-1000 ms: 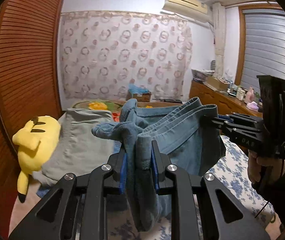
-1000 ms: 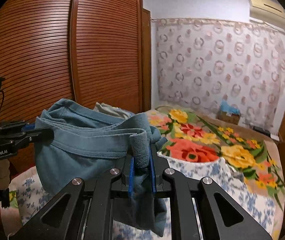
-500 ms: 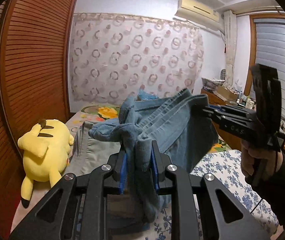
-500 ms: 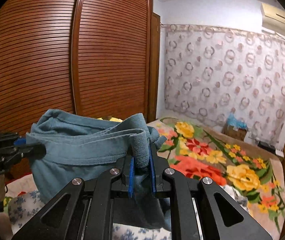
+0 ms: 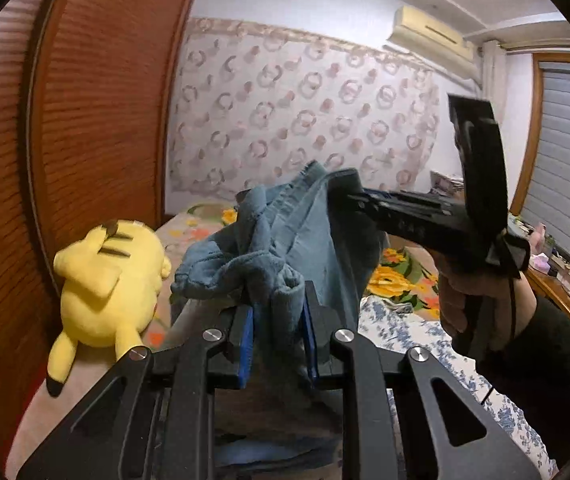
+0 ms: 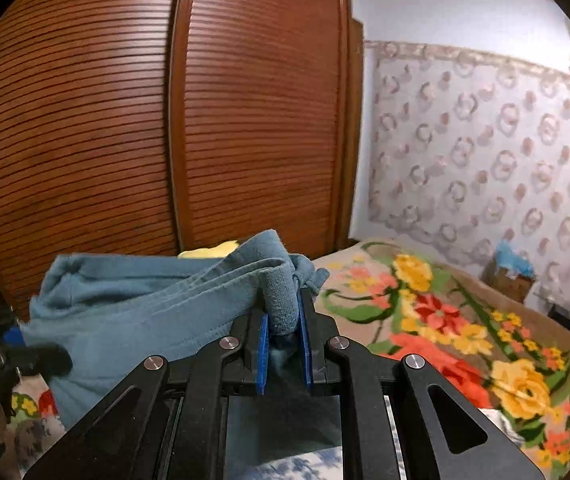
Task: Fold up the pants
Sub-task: 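Lift the folded shorts with both tools and carry them toward the clothes stack, then lower the shorts onto the jeans stack and open both tools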
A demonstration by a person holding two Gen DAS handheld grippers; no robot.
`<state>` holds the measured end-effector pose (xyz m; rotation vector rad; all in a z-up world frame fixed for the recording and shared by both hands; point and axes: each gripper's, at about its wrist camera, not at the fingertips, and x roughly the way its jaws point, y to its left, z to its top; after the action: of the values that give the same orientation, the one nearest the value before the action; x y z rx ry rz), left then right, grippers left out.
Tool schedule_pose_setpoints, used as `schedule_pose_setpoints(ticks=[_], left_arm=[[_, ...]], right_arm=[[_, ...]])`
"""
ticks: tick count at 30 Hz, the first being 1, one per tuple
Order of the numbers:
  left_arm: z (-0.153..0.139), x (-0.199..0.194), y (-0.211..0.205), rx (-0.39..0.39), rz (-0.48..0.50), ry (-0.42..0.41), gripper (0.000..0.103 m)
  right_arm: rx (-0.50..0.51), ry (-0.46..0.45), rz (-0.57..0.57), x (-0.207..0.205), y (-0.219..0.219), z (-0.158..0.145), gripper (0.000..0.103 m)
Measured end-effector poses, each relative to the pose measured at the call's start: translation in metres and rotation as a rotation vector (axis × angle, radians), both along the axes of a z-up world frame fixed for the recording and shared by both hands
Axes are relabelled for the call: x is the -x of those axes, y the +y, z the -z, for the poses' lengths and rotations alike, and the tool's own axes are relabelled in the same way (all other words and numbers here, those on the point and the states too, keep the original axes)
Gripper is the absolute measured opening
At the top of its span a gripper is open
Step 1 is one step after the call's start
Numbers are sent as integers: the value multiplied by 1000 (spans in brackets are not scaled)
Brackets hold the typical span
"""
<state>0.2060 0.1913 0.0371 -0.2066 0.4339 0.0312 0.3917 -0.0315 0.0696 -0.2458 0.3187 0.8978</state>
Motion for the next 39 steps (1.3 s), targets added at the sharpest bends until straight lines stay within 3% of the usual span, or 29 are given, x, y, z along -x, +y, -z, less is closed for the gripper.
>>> schedule_pose_setpoints(ticks=[12,19,23,31,39], left_arm=[[37,2,21,39,-74,95,24],[41,7,25,54,-77,102,41],[33,11,20,27,-80,75,54],[18,13,11,-31,-76,34,55],[37,-3,12,-73,-98,136,55]], right_arm=[[78,70,-80,-50,51,19,13],[41,68,-67,-49,53,11,41],[22,44,-72,-45,40,6,48],[39,45,-8,-43,8,15,49],[72,93,104,-56,14,20,49]])
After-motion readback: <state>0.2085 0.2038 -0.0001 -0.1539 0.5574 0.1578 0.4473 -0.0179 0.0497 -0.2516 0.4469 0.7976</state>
